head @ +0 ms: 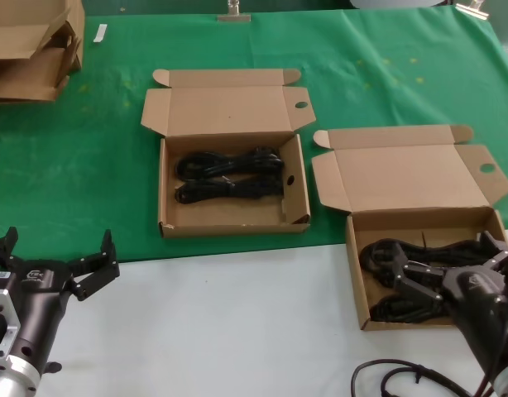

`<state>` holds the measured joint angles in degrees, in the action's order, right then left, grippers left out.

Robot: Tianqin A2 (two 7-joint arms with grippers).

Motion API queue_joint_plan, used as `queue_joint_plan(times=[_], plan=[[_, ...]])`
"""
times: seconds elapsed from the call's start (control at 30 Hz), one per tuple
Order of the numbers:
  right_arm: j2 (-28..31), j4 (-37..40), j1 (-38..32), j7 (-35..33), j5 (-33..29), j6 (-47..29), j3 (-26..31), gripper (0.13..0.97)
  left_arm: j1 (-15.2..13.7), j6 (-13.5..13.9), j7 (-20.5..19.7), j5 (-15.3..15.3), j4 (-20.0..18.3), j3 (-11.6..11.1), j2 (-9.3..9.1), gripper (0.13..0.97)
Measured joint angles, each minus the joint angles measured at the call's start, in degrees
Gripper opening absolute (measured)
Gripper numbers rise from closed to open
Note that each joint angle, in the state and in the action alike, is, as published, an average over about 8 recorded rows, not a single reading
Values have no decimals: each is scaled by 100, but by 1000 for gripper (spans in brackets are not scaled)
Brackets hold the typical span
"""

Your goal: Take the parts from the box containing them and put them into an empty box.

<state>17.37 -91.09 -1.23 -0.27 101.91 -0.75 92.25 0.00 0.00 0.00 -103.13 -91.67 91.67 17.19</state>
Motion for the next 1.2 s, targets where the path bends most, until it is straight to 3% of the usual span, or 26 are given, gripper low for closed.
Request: queue_joint_plan(times=[1.2], plan=[[0, 0, 0, 0, 0, 0, 0, 966, 0, 0, 0, 0, 0, 0, 0, 966]])
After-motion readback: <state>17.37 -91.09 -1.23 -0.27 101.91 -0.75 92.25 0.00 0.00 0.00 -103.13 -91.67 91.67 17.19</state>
